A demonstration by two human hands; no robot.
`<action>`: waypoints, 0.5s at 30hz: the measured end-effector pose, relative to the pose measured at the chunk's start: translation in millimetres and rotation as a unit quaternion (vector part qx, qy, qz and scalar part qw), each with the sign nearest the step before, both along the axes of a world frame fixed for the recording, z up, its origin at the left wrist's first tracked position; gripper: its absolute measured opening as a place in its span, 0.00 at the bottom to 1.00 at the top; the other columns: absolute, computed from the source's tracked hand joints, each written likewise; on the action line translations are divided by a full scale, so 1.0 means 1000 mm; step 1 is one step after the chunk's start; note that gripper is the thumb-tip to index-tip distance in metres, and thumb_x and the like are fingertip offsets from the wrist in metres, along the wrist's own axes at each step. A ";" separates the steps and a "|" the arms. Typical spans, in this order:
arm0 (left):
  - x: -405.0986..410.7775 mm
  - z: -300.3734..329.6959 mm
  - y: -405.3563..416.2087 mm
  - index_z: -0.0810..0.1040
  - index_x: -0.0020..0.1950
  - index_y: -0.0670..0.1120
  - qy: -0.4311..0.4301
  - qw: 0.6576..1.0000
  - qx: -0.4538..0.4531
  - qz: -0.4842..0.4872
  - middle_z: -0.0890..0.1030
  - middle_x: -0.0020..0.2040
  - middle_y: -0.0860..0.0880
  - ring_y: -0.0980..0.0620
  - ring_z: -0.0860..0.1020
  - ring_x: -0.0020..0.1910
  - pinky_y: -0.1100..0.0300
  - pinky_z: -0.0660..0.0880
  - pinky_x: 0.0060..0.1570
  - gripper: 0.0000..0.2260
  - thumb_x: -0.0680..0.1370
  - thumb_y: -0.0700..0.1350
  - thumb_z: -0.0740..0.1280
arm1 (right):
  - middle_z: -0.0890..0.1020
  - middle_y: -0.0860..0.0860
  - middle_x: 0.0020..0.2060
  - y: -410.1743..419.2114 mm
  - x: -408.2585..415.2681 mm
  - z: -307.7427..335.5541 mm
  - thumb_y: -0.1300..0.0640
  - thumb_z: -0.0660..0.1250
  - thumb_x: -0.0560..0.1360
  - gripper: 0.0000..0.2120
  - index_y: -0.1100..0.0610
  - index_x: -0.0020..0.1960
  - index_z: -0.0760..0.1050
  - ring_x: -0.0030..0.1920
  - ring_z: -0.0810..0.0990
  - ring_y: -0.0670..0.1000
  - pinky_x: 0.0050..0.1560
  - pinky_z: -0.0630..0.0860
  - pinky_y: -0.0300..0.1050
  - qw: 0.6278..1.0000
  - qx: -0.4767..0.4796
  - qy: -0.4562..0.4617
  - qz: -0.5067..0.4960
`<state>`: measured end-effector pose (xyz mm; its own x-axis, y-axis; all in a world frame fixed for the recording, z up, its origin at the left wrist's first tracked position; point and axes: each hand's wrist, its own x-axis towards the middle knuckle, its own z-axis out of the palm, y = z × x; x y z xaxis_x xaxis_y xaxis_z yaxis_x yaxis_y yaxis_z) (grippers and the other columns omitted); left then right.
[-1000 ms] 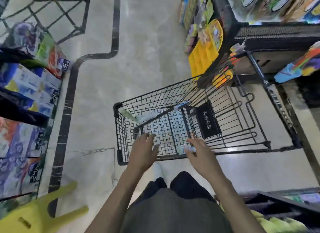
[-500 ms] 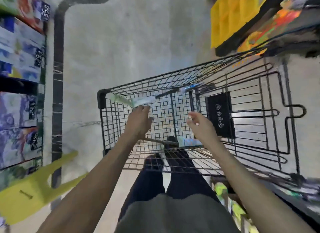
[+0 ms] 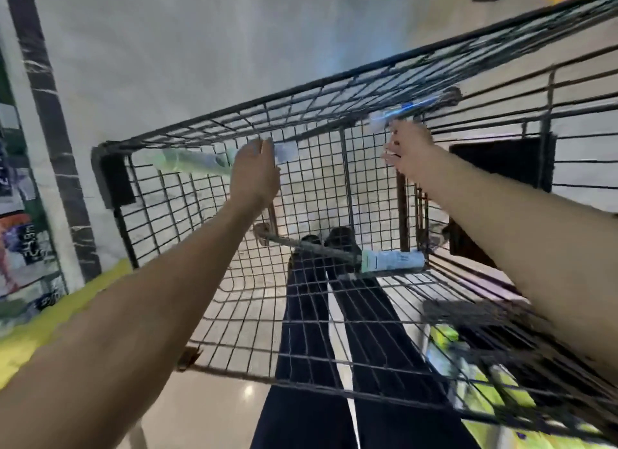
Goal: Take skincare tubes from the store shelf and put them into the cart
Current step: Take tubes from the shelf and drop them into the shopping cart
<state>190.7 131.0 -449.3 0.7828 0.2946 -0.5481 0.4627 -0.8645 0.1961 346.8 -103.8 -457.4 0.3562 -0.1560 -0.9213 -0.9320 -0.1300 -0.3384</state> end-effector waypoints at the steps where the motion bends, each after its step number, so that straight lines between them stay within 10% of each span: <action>1: 0.000 -0.008 0.003 0.72 0.69 0.40 0.000 1.000 0.005 -0.004 0.77 0.64 0.39 0.39 0.76 0.61 0.46 0.74 0.61 0.20 0.77 0.38 0.67 | 0.80 0.56 0.55 0.003 0.002 -0.012 0.58 0.64 0.82 0.15 0.59 0.68 0.74 0.43 0.78 0.50 0.50 0.79 0.51 1.000 -0.002 -0.007 -0.013; 5: 0.000 -0.031 0.009 0.75 0.65 0.37 -0.010 0.999 0.025 -0.039 0.77 0.62 0.35 0.34 0.77 0.58 0.44 0.75 0.56 0.17 0.77 0.38 0.68 | 0.84 0.55 0.48 0.011 0.011 -0.045 0.60 0.71 0.78 0.17 0.60 0.66 0.74 0.49 0.85 0.55 0.38 0.80 0.47 0.995 0.004 -0.028 -0.097; 10: -0.006 -0.042 0.016 0.76 0.61 0.39 -0.032 0.995 0.055 -0.081 0.78 0.54 0.37 0.34 0.76 0.52 0.43 0.72 0.50 0.15 0.74 0.37 0.69 | 0.83 0.58 0.46 0.014 0.011 -0.060 0.67 0.71 0.76 0.12 0.56 0.52 0.70 0.50 0.86 0.58 0.51 0.85 0.56 0.984 0.011 -0.051 -0.171; 15: -0.005 -0.027 0.011 0.74 0.66 0.40 0.001 0.999 -0.037 0.021 0.76 0.60 0.40 0.40 0.75 0.57 0.47 0.72 0.53 0.21 0.75 0.45 0.74 | 0.84 0.57 0.47 -0.003 -0.015 -0.047 0.65 0.71 0.74 0.16 0.63 0.62 0.77 0.49 0.87 0.58 0.47 0.85 0.52 0.986 0.021 -0.049 -0.161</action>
